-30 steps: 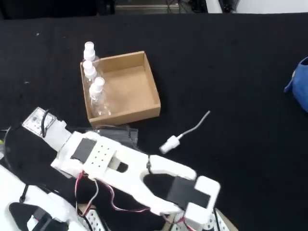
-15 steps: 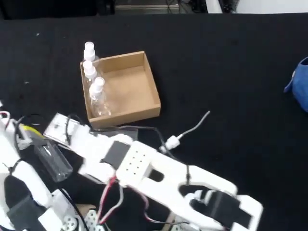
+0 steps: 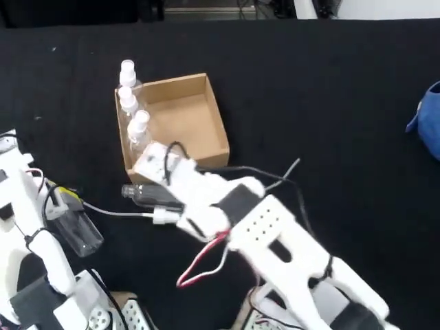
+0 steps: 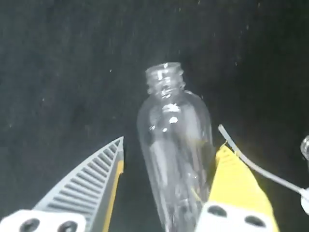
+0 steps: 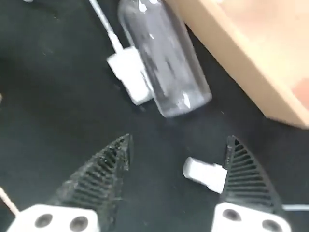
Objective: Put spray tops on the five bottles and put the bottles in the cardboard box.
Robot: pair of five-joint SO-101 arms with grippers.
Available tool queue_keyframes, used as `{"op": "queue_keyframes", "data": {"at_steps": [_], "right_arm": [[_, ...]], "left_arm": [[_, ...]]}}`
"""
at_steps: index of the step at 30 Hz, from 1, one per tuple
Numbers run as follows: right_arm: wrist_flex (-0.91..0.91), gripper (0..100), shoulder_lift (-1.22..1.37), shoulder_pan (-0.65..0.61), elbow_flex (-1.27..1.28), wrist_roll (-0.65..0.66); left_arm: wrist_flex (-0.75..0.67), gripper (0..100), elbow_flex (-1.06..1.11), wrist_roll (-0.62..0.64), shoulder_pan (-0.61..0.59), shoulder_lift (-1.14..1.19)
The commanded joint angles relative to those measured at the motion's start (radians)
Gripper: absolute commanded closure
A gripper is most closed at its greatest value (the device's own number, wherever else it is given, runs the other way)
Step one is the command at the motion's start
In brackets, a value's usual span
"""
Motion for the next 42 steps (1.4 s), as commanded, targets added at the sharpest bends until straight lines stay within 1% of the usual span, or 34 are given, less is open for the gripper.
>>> {"op": "queue_keyframes", "data": {"at_steps": [1,5,10,17,22,25,27,32,34,35,40,42], "right_arm": [[0.044,74.0,-0.087,0.129,0.033,0.069],[0.048,74.0,-0.11,0.247,0.09,0.13],[0.041,74.0,-0.114,0.365,0.096,0.189],[0.014,74.0,-0.11,0.37,0.105,0.132],[-0.084,74.0,-0.111,0.367,0.151,0.077],[-0.101,74.0,-0.108,0.341,0.18,0.074],[-0.101,74.0,-0.113,0.321,0.197,0.074],[-0.103,74.0,-0.108,0.31,0.196,0.074],[-0.112,74.0,-0.108,0.31,0.202,0.074],[-0.121,74.0,-0.108,0.31,0.208,0.074],[-0.157,74.0,-0.108,0.311,0.249,0.074],[-0.16,74.0,-0.108,0.311,0.255,0.074]], "left_arm": [[-0.12,83,0.041,0.008,0.058,-0.003],[-0.127,83,0.051,0.002,0.104,-0.003],[-0.127,83,0.051,-0.012,0.091,-0.006],[-0.127,83,0.084,-0.184,0.084,-0.014],[-0.12,83,0.088,-0.247,0.076,-0.012],[-0.118,83,0.079,-0.273,0.002,-0.014],[-0.12,83,0.065,-0.338,-0.077,-0.014],[-0.127,83,0.056,-0.646,-0.269,-0.014],[-0.127,83,0.053,-0.735,-0.321,-0.014],[-0.126,83,0.045,-0.752,-0.344,-0.014],[-0.12,83,-0.022,-0.715,-0.414,-0.011],[-0.12,82,-0.035,-0.763,-0.423,-0.003]]}}
